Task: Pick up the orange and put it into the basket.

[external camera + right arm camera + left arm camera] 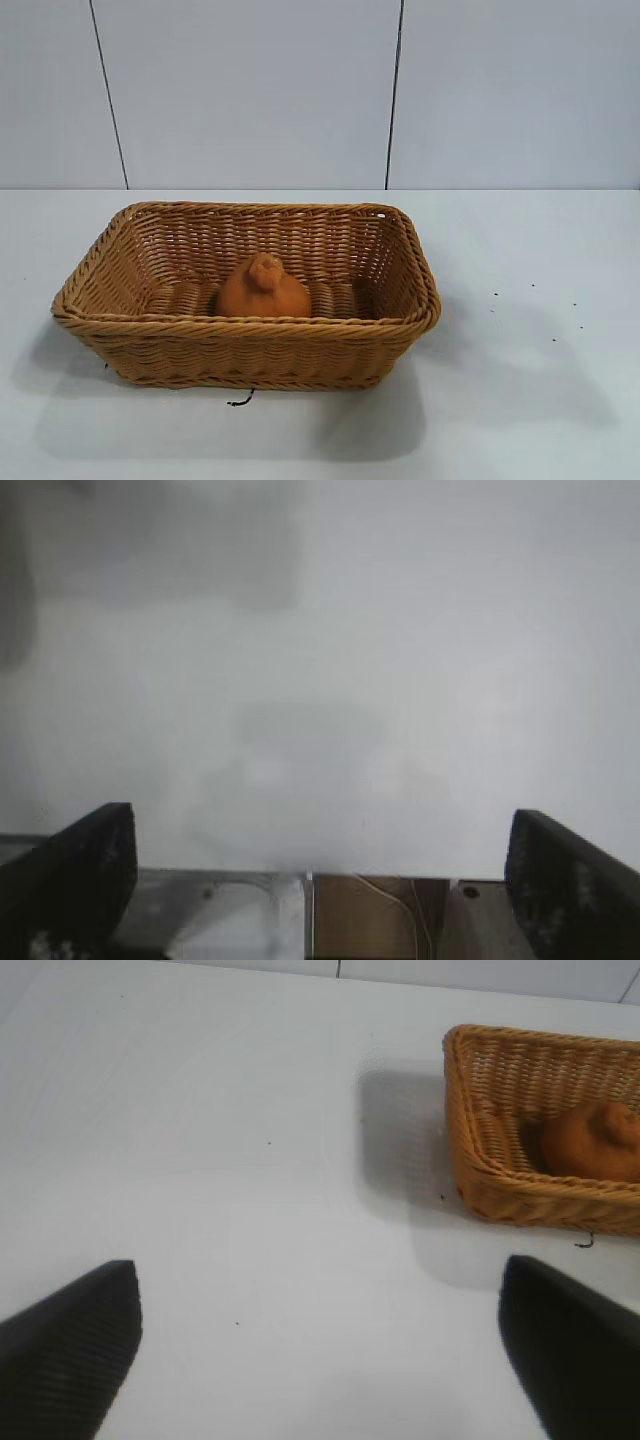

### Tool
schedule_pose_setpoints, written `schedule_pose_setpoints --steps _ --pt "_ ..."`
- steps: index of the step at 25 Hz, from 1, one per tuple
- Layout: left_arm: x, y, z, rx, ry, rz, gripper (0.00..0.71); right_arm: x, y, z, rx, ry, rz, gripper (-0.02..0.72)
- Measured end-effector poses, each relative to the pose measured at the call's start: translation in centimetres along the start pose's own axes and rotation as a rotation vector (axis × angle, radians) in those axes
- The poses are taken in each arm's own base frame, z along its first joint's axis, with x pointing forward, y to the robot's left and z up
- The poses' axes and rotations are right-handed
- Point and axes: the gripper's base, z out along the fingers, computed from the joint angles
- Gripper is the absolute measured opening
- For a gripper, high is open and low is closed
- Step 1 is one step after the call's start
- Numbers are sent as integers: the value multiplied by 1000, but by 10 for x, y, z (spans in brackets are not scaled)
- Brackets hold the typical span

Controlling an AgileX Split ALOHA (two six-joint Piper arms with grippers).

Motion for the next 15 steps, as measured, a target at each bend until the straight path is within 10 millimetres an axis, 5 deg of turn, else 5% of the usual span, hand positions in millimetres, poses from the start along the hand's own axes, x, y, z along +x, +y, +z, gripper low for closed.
schedule_pose_setpoints --steps 4,15 --pt "0 0 0 0 0 0 696 40 -2 0 -5 -143 -19 694" --pt "0 0 0 0 0 0 696 107 -5 -50 -15 -712 -30 694"
